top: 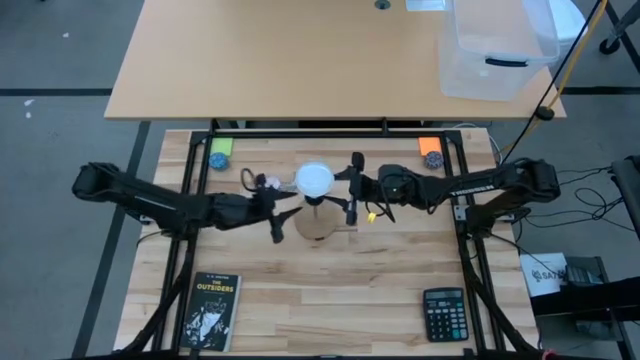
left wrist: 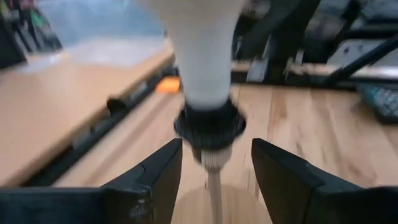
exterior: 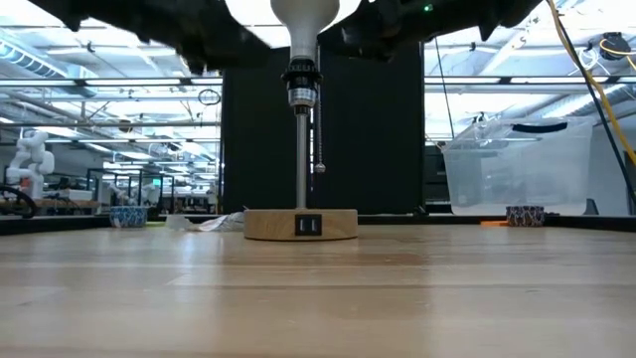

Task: Screw lightbulb
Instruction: Insert the lightbulb on the lamp

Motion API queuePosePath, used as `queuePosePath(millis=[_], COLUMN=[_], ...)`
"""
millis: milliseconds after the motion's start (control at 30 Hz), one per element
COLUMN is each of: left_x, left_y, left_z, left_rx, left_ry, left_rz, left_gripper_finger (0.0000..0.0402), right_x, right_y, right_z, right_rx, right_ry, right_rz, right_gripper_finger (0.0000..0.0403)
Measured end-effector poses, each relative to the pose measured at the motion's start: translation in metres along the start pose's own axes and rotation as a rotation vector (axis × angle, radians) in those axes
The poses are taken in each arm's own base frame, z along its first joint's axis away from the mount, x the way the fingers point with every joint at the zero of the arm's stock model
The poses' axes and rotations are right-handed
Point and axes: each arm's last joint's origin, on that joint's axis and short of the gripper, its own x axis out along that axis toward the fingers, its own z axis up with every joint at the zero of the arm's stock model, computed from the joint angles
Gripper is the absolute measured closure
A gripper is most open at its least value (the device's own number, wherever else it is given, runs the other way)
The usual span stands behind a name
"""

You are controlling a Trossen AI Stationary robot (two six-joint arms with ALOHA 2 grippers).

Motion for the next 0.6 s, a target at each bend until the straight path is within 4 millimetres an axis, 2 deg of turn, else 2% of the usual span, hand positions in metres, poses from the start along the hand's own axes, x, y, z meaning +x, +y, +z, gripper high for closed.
queuePosePath(millis=[300,600], left_x=[-0.030,-0.035], left_y=[0.011,0.012], left_z=[0.034,0.046], left_rx=[0.057,0.080], left_ry=[-0.215,-0.327], left_rz=[-0.002,-0.002], left_gripper_finger=[0.0211,0.0303], right_x=[-0.024,-0.034], right_y=[-0.002,-0.004], right_z=[0.016,0.030], right_rx=[-0.119,-0.192], right_ry=[0.038,-0.003], right_rz=[-0.067,-0.188], right_gripper_finger=[0.0188,0.0281])
